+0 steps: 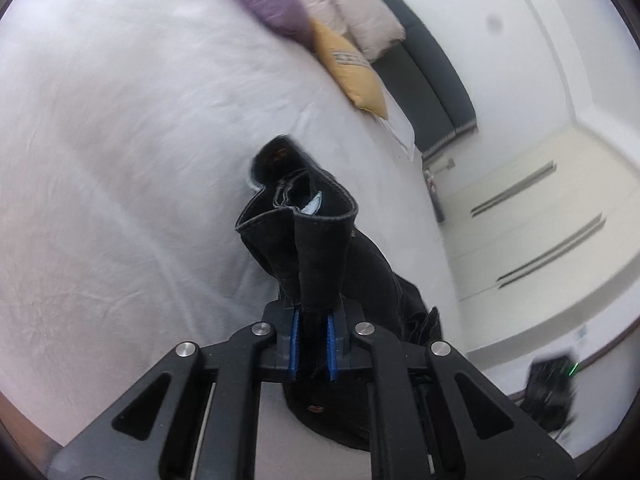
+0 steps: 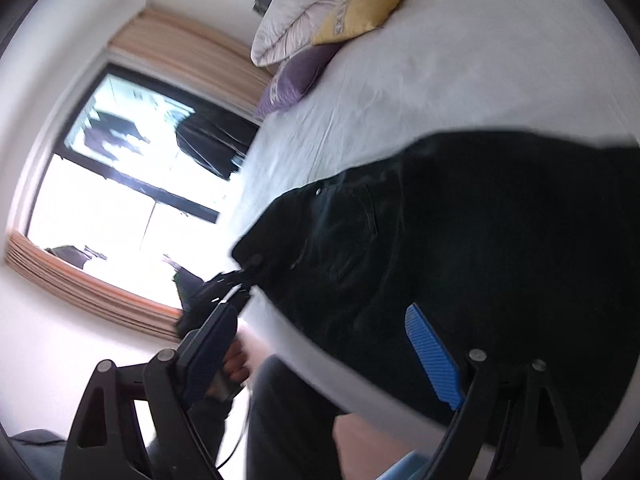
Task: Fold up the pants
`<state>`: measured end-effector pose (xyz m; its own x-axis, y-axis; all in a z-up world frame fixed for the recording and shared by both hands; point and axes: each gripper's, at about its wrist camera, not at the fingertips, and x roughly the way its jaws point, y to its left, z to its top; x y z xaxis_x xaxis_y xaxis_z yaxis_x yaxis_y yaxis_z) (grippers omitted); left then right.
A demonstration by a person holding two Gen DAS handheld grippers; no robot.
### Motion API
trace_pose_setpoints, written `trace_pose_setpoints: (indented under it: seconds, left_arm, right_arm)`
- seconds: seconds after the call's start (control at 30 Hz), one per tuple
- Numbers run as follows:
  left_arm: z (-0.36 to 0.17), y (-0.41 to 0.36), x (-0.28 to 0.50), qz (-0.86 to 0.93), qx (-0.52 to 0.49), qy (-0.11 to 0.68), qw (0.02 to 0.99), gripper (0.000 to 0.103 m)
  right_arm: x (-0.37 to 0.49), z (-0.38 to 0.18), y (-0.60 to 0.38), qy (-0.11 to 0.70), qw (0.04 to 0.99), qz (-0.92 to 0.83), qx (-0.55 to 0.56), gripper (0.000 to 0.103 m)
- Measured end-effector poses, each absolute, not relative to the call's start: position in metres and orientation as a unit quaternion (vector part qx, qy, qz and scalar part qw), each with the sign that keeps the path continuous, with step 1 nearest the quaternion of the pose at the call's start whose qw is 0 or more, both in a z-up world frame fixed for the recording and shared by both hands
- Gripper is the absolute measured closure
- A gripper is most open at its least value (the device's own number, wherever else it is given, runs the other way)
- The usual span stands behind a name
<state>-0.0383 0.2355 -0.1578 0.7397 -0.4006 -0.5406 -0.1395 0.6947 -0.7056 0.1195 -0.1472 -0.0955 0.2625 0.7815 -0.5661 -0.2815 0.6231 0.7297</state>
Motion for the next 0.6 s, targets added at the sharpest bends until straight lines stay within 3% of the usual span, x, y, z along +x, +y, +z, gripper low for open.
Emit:
trace_pose_setpoints:
  seconds: [0.33,0.43,0.6]
  left_arm:
    - [-0.084,0.084,-0.044,-0.125,-0.098,0.342,0.926,0.095]
    - [-0.085,0.006,-0.052,-0.164,0.018,0.345,0.924,0.095]
    - [-0.102,-0.086,-0.07,-0.229,0.119,0.347,0.902,0.095]
  right_arm:
    - [0.18,-0.097,-0.134,0.525,0.719,0.356,0.286,0.01]
    - [0.187,-0.098,-0.157,0.519,0.707,0.362,0.316,0.009]
    - [0.183,-0.102,-0.199,0.52,0.715,0.345,0.316,0.006]
